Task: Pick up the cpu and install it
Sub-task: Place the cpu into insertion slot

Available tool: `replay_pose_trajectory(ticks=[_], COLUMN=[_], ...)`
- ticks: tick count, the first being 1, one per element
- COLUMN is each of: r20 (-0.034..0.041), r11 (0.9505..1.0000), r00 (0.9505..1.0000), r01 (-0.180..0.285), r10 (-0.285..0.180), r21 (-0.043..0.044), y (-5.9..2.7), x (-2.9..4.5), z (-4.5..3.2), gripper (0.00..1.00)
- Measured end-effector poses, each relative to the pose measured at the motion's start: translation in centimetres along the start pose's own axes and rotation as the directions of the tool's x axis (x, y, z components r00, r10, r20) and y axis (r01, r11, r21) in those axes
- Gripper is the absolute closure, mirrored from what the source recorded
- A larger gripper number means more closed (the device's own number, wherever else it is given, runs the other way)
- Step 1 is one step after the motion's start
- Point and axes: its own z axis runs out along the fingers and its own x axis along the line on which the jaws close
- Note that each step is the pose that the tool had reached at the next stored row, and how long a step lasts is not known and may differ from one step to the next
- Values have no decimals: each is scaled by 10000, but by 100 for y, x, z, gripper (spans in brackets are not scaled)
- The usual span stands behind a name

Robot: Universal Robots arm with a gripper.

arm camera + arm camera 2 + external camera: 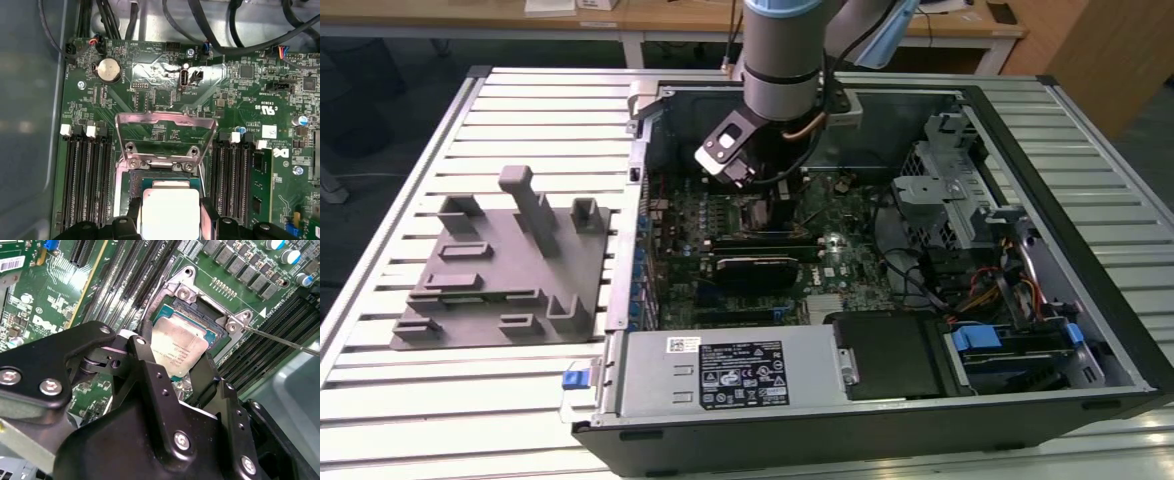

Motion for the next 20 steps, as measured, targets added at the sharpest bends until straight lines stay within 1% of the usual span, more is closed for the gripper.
replay_pose_trajectory(ticks=[6,9,14,20], r20=[-4,-6,-21,-14], r11=[10000,10000,9999,9994], r00=[10000,10000,9999,9994], r01=[0,-8,-144,-354], r10=[0,8,144,354], r21=[-2,-1,0,2], y=[0,0,-2,-13], x=[34,39,45,53], z=[23,40,62,83], gripper=[46,46,46,46])
